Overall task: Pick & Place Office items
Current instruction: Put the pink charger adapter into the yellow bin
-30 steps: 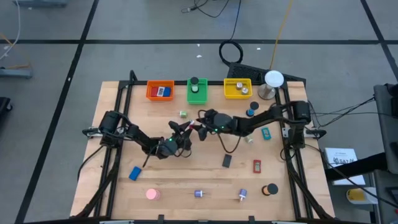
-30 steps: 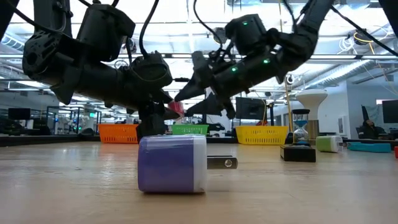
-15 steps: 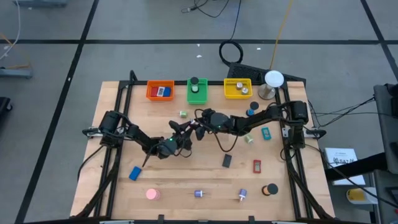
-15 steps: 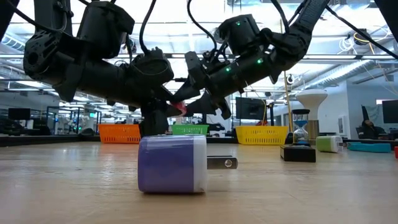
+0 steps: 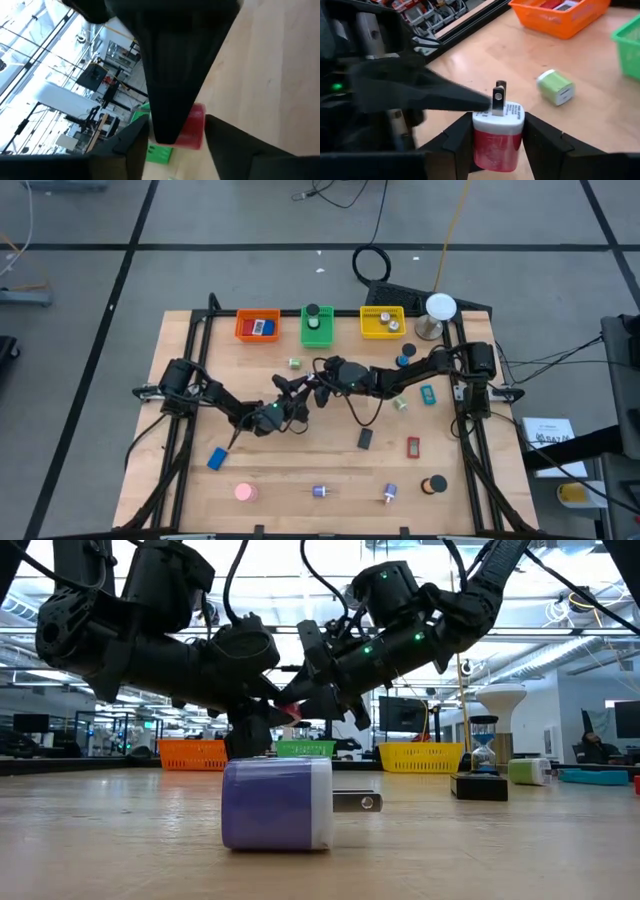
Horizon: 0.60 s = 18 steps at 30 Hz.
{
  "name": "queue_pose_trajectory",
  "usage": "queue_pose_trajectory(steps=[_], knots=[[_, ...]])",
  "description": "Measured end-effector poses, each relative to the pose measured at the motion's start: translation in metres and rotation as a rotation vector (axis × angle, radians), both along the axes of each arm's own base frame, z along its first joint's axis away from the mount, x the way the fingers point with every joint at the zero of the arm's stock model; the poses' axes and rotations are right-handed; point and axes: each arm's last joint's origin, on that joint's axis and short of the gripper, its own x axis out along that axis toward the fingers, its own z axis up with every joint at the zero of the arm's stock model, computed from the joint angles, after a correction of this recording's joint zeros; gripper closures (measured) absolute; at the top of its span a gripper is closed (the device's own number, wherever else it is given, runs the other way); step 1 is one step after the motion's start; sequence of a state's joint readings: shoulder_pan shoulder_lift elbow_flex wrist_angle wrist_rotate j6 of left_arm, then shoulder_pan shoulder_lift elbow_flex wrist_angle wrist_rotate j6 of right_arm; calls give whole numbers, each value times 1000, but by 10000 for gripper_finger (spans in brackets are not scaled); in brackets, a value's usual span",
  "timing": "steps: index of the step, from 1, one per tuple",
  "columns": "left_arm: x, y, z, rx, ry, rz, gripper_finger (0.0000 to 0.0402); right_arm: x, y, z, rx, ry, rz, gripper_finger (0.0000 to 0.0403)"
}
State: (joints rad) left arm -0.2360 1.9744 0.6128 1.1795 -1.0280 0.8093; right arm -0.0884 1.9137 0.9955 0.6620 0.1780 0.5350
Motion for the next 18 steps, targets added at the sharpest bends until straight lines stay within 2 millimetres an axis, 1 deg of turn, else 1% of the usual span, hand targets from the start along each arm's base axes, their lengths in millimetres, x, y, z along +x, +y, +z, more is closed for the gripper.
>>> queue_pose_trajectory(steps=[5,9,11,13,18], knots=[[-3,1,16,-6,-58,81,158,0,-1,0,-54,12,5,264],[-15,3,29,-67,-112,85,138,-3,-1,-1,-103,6,24,264],[-25,6,34,-125,-143,88,136,-11,0,-10,-121,34,28,264],[-36,9,36,-211,-167,54,138,-21,2,-23,-139,74,1,264],[-61,22,39,-532,-281,-93,167,-46,8,-45,-193,142,-101,264]])
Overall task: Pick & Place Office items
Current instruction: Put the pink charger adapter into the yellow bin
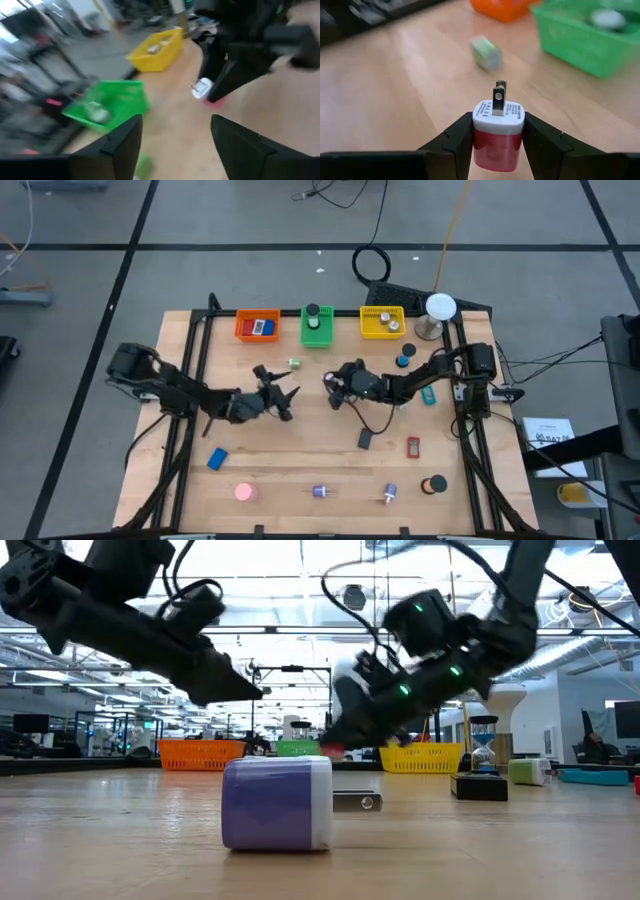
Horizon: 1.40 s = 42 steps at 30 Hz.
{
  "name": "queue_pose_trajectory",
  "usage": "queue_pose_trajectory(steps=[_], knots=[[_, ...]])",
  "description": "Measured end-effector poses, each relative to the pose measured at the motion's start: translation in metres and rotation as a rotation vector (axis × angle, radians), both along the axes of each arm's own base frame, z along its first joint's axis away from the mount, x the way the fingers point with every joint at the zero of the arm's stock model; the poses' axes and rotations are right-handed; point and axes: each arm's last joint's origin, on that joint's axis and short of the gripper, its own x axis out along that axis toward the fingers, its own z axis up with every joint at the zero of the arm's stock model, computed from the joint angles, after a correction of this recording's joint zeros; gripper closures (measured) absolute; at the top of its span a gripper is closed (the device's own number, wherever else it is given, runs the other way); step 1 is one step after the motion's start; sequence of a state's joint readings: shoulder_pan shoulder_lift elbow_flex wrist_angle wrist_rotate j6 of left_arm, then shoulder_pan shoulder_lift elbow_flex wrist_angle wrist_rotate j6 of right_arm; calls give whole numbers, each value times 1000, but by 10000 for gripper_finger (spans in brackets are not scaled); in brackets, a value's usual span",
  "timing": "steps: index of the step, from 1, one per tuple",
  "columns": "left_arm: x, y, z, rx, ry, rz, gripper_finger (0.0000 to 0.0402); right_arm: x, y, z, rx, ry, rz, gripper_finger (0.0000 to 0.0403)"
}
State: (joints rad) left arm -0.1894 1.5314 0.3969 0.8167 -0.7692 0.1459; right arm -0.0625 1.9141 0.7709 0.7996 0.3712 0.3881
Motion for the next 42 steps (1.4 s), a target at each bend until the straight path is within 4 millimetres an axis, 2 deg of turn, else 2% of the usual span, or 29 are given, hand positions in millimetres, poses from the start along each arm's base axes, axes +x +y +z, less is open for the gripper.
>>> queue_pose_trajectory(steps=[4,8,15,24,29,35,42], knots=[[-12,9,-3,-162,-70,-90,203,-10,6,-4,-48,-15,-16,264],[-18,14,-5,-224,-122,-121,242,-16,9,-10,-77,33,-19,263],[-19,17,-5,-249,-143,-160,299,-22,11,-15,-83,56,-12,262],[-19,17,-5,-255,-145,-160,348,-29,10,-20,-110,92,-21,262],[-19,17,-5,-258,-145,-159,372,-29,10,-20,-105,90,-23,252],[-22,17,-9,-259,-133,-157,398,-30,11,-22,-110,113,-16,212],[-43,19,-15,-269,-217,-163,382,-31,18,-19,-111,139,9,185]])
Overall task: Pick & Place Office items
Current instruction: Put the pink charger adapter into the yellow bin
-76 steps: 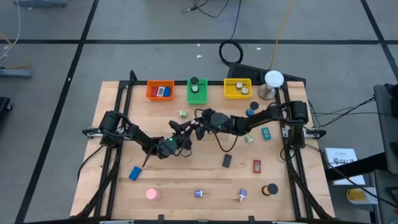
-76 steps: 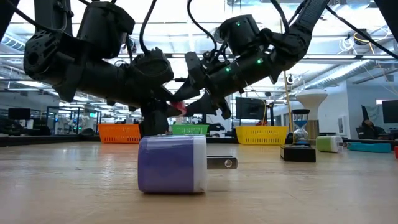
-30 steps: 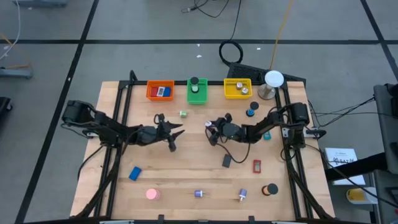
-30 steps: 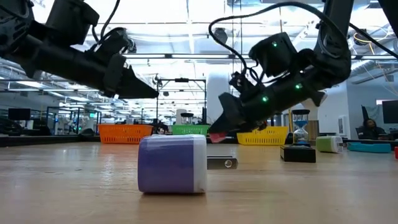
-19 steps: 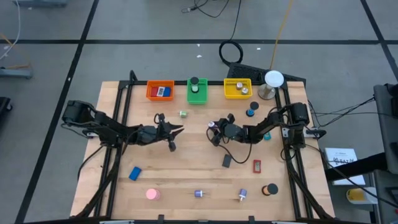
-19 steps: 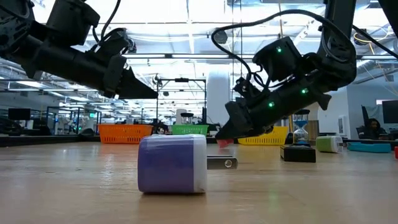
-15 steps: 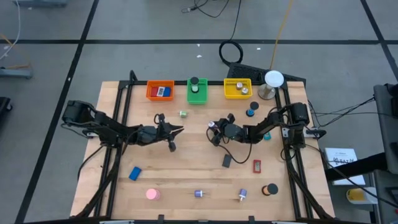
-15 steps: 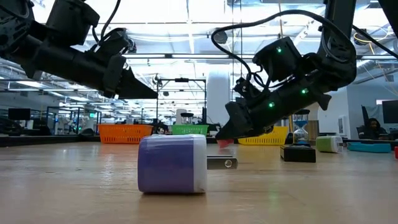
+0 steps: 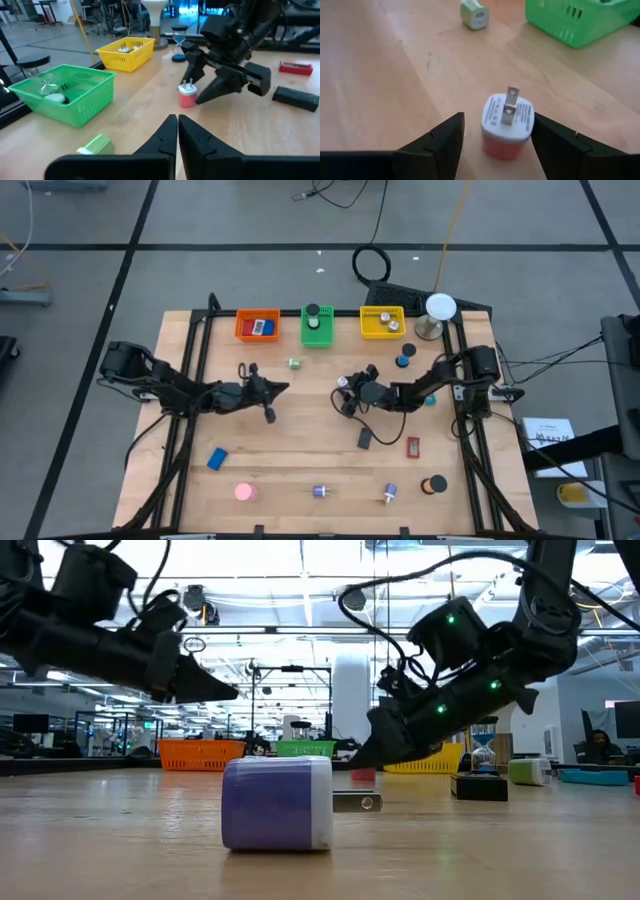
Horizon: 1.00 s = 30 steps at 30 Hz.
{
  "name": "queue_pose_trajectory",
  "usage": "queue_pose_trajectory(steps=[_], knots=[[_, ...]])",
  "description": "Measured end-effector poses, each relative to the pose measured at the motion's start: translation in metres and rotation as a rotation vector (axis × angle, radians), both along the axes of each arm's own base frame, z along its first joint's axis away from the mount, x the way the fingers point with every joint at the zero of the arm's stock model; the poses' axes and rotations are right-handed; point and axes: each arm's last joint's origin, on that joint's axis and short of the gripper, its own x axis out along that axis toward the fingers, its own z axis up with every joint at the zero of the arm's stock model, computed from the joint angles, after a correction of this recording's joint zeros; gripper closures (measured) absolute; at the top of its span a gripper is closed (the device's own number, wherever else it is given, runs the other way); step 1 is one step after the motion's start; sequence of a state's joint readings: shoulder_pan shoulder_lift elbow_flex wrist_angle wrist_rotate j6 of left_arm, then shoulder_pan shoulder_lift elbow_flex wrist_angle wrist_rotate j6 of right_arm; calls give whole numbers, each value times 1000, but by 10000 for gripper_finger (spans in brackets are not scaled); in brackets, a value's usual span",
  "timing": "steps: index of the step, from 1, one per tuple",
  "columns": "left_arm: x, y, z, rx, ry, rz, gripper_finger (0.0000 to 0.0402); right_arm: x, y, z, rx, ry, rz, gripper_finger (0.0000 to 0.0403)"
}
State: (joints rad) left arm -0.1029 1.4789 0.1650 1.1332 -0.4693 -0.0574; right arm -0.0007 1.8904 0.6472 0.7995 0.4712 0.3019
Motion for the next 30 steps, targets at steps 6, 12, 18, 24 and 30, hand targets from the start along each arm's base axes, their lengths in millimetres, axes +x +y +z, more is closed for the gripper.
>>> queue_pose_trajectory(steps=[6,12,18,24,30], knots=[[-21,9,-5,-38,-74,29,398,-9,6,22,65,64,55,178],[-31,17,-10,-62,-67,53,388,-33,7,56,156,139,46,221],[-27,18,-10,-58,-52,56,390,-50,2,100,199,175,15,339],[-27,18,-10,-54,-52,56,398,-36,-11,136,203,325,38,388],[-27,18,-10,-53,-52,56,371,-1,-27,157,195,457,161,387]])
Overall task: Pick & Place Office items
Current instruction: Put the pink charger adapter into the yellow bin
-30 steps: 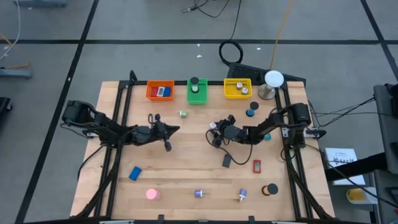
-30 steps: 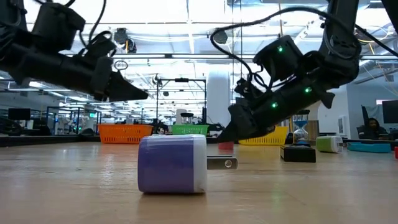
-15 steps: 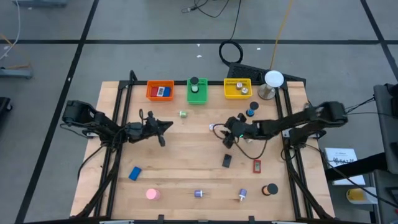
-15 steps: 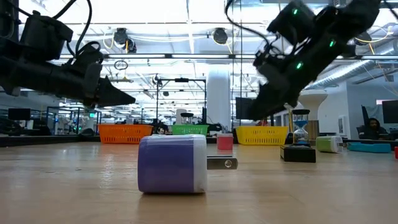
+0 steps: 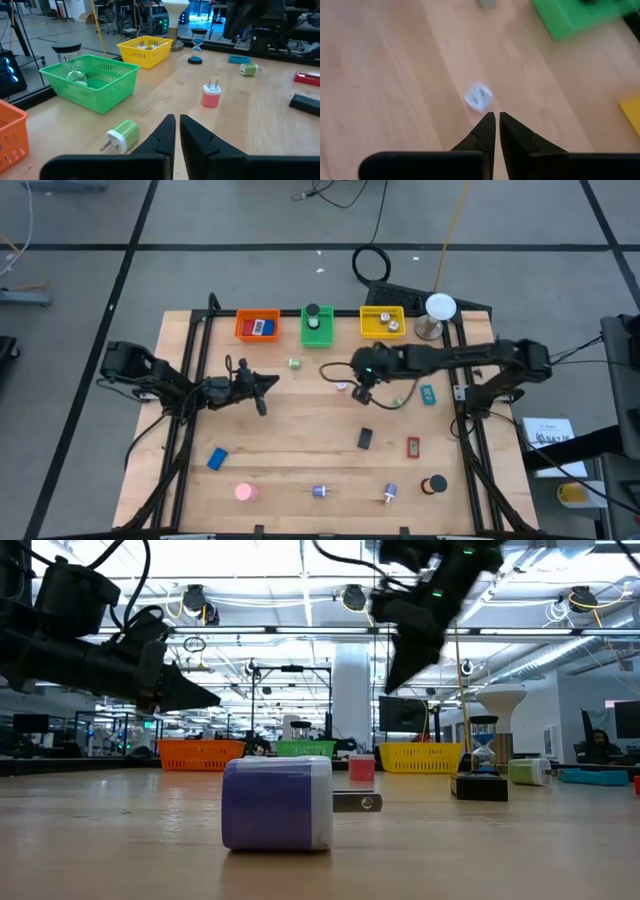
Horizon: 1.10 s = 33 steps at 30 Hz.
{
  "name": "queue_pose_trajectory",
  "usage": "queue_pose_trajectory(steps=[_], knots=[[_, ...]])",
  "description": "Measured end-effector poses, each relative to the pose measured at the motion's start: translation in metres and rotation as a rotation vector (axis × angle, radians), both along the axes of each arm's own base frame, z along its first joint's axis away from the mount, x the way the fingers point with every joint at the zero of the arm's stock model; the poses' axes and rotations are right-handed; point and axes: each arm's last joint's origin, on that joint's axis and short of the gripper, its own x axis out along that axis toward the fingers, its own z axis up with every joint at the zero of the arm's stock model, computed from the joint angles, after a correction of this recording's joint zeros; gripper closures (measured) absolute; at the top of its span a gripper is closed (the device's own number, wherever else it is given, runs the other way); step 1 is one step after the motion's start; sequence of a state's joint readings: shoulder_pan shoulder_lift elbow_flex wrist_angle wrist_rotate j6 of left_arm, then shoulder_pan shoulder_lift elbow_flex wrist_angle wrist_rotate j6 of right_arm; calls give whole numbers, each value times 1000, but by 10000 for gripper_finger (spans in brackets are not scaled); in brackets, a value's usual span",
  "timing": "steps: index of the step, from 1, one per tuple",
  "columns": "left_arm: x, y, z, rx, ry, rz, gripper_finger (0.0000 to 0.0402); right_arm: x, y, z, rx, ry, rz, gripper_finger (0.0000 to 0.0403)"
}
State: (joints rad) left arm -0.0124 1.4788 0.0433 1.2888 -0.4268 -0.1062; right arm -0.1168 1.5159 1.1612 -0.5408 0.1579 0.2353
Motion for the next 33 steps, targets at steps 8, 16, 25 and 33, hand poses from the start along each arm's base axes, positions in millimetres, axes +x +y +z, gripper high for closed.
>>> queue_pose_trajectory(steps=[8,16,25,33], knots=[[0,0,0,-1,-1,0,348,41,-13,4,-53,116,188,363],[0,0,0,42,17,-7,350,56,-15,-22,-90,301,350,271],[0,0,0,53,22,-10,365,61,-17,-34,-125,347,452,152],[0,0,0,62,26,-10,366,70,-19,-51,-69,314,535,145]])
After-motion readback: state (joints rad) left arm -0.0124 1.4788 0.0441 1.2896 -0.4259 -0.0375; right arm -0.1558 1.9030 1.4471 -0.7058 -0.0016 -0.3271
